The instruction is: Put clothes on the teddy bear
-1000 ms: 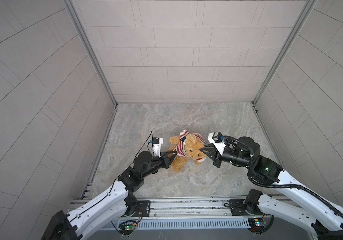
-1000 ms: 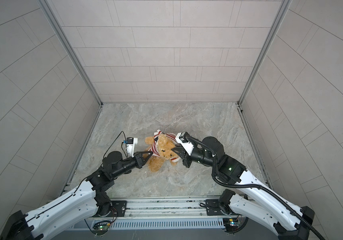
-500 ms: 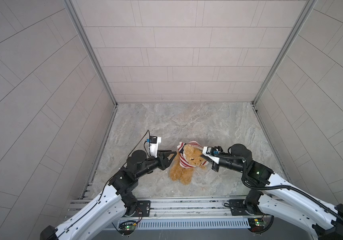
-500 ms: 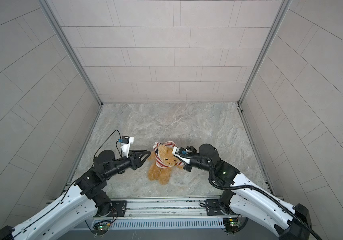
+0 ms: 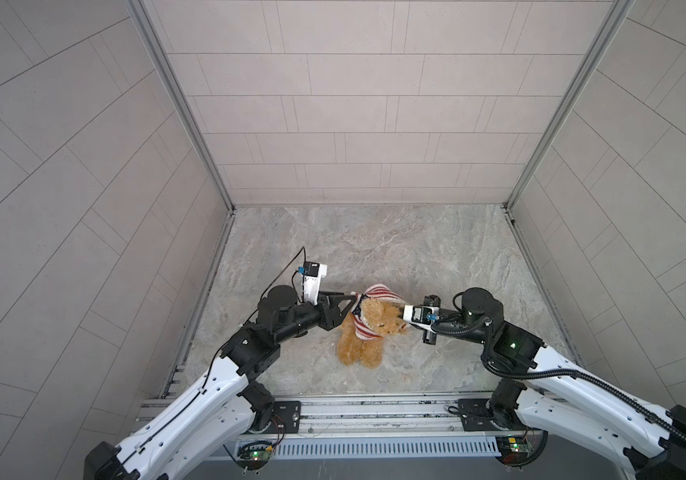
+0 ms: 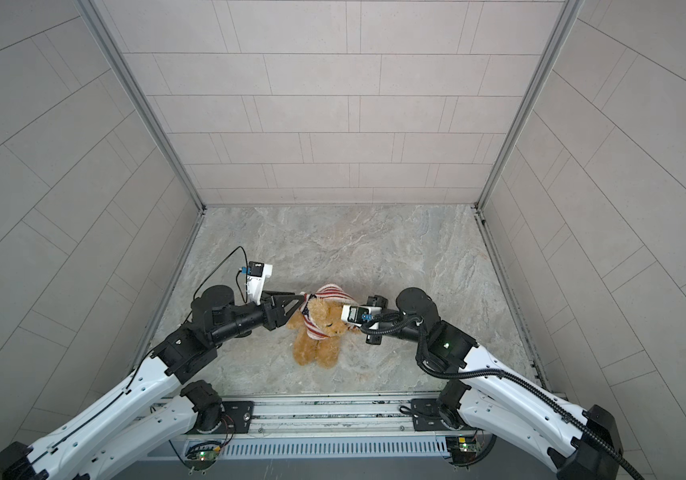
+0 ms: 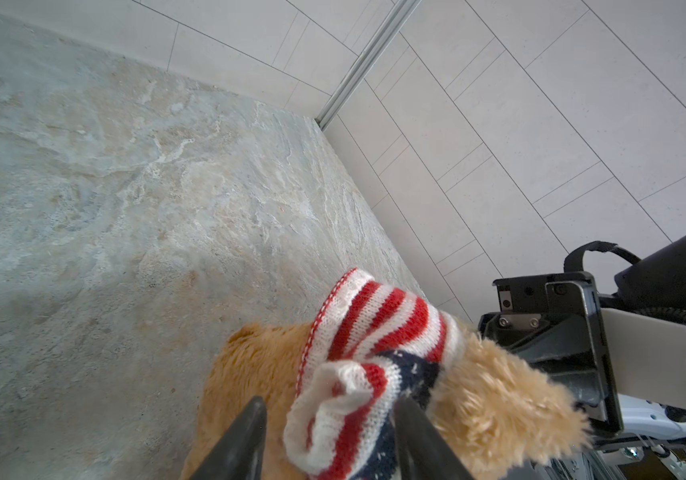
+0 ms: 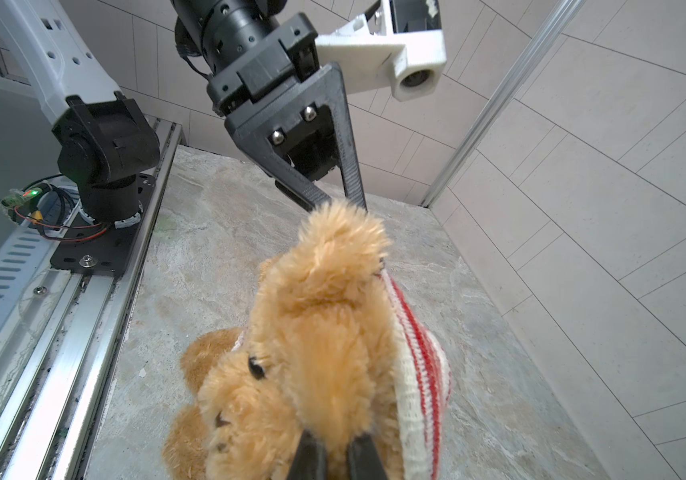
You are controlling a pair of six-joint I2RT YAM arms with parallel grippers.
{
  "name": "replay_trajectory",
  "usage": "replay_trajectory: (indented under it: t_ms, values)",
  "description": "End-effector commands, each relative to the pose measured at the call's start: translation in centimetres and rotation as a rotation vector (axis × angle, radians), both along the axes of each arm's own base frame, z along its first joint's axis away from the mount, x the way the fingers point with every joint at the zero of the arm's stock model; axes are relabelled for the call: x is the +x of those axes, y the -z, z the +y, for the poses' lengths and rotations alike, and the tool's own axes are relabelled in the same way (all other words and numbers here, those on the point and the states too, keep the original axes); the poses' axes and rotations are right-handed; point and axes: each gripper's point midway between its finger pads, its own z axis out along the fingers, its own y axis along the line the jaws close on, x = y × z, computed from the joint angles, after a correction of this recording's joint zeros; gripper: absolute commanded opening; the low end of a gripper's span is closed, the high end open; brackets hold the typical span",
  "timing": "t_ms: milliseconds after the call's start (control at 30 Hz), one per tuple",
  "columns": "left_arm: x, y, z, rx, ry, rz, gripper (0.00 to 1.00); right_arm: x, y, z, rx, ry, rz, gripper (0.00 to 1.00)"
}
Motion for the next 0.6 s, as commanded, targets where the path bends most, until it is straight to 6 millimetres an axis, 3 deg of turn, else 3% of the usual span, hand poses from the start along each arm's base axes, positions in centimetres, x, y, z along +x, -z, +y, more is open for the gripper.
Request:
replay_trajectory:
  t_ms: [0, 100, 267, 433, 567]
  values:
    - [-0.5, -1.8, -0.9, -0.068, 0.063, -0.047, 0.5, -0.5, -2.7, 0.5, 0.055, -0.053, -0.097, 0.0]
    - [-0.8, -1.7, -1.3, -0.091, 0.088, -0.036, 0.46, -0.5, -2.6, 0.6, 0.052, -0.058, -0.093, 0.0]
    - [-0.6, -1.2, -1.2, -0.079, 0.076, -0.025, 0.19, -0.6, -2.9, 0.6, 0.061, -0.061, -0.102, 0.0]
    - [-0.3, -0.5, -0.3, -0.045, 0.021, -0.016, 0.01, -0.7, -3.7, 0.4, 0.083, -0.053, -0.12, 0.0]
    - [0.5, 2.5, 1.4, 0.056, -0.069, 0.064, 0.0, -1.0, -4.2, 0.1, 0.112, -0.052, -0.146, 0.0]
